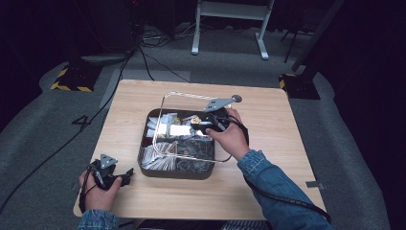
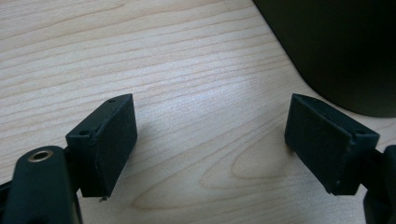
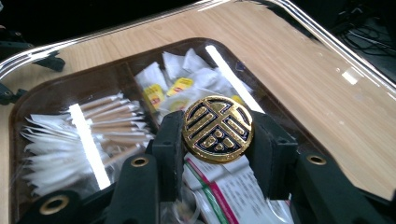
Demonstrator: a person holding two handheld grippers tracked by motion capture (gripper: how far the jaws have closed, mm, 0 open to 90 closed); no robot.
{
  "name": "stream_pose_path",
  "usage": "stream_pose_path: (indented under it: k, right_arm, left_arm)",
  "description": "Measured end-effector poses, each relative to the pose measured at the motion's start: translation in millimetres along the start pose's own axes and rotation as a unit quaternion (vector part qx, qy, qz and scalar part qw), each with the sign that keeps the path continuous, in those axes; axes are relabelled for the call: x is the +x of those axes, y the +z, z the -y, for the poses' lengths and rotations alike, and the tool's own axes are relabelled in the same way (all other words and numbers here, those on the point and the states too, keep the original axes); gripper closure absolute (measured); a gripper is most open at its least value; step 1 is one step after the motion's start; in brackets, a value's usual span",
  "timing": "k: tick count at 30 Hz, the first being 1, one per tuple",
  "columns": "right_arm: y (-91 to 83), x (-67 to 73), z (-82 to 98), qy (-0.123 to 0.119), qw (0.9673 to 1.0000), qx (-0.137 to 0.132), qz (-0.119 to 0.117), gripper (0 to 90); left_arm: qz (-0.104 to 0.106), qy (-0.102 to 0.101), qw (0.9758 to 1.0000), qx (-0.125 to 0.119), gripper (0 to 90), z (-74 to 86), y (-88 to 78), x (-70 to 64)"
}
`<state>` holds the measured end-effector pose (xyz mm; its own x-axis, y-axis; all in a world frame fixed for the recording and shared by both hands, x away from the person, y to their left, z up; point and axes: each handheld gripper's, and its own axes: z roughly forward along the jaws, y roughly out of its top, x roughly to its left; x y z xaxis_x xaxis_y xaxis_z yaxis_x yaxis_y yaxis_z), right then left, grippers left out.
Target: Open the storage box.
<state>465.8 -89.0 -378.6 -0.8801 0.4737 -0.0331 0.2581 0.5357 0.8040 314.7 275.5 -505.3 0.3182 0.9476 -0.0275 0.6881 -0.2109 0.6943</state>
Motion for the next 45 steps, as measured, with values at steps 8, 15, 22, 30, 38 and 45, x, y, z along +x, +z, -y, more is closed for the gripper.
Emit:
stream_pose_path:
  k: [8, 15, 22, 30, 38, 45]
  right_arm:
    - [-28.7, -20.6, 12.9, 0.015, 0.9995, 0.0, 0.027, 58.8]
    - [-53.0, -38.0, 26.5, 0.024, 0.9983, 0.009, 0.053, 58.7]
    - [-74.7, -56.3, 39.9, 0.034, 0.9962, 0.018, 0.078, 58.7]
    - [-91.3, -72.8, 51.7, 0.048, 0.9942, 0.022, 0.094, 58.7]
    - [-103.3, -89.1, 64.5, 0.074, 0.9913, 0.022, 0.107, 58.7]
    - [-113.6, -102.5, 76.7, 0.09, 0.9885, 0.024, 0.119, 58.7]
  left_arm:
    - [0.003, 0.003, 1.0, 0.004, 14.8, -1.6, 1.6, -0.1]
    - [0.001, 0.0, 1.0, 0.006, 12.4, -4.8, 5.0, -0.8]
    - [0.001, 0.0, 1.0, 0.006, 12.3, -4.8, 5.0, -0.8]
    - [0.002, 0.001, 1.0, 0.008, 12.3, -4.8, 4.8, -0.8]
    - [0.001, 0.001, 1.0, 0.006, 12.3, -4.6, 4.8, -1.0]
    - [0.001, 0.001, 1.0, 0.006, 12.3, -4.6, 4.8, -1.0]
